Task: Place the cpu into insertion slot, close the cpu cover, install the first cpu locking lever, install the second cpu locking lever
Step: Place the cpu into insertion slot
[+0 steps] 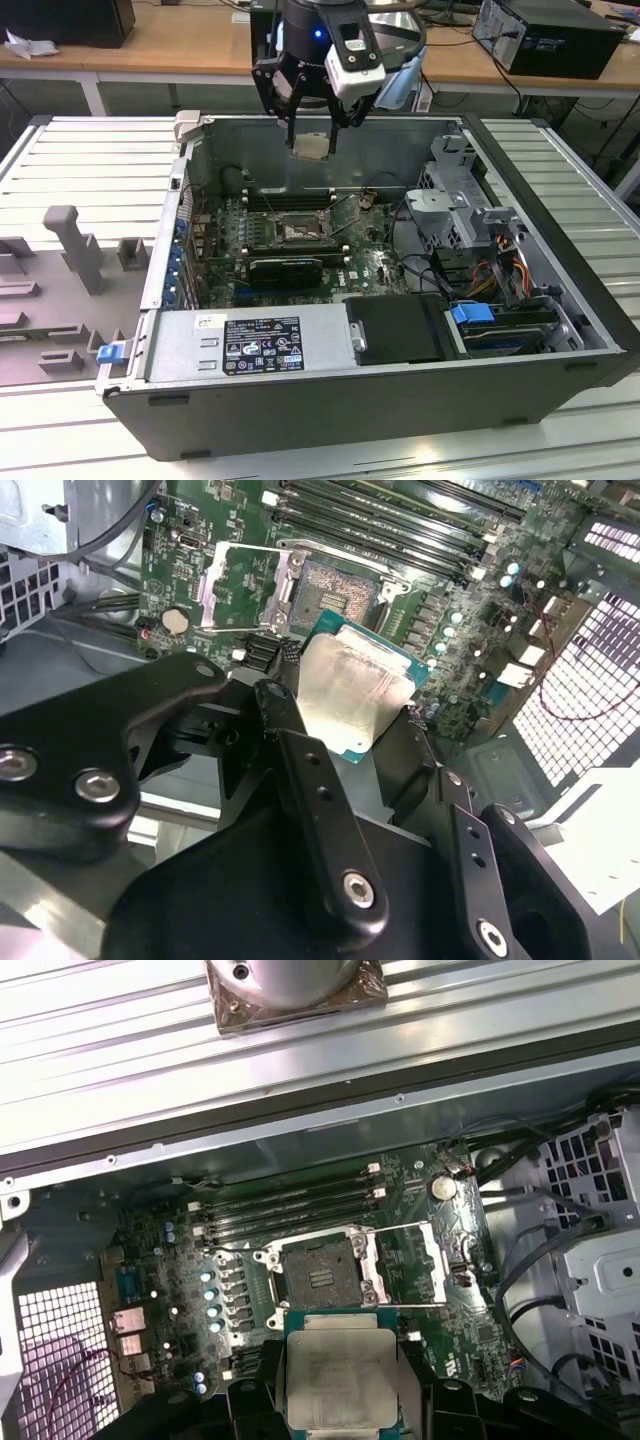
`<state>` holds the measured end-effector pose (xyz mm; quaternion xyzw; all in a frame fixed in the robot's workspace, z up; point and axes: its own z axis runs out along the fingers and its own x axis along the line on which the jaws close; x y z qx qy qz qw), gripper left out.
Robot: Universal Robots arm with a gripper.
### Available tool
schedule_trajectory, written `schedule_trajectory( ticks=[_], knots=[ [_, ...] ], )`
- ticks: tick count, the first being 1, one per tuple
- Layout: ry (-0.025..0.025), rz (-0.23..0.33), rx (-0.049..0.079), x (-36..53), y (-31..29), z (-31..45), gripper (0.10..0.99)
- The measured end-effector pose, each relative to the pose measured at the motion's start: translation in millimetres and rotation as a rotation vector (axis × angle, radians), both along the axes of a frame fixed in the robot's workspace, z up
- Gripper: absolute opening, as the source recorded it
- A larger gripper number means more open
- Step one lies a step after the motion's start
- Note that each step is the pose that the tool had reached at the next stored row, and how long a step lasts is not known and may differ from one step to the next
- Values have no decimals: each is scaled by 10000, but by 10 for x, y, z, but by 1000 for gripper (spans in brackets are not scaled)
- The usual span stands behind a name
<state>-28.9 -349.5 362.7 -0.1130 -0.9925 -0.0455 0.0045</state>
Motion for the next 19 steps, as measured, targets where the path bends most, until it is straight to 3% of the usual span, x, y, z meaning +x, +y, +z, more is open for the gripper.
schedule_trajectory(
  ticks=[19],
  knots=[
    [0,-1008,1,0,0,-2,537]
  ],
)
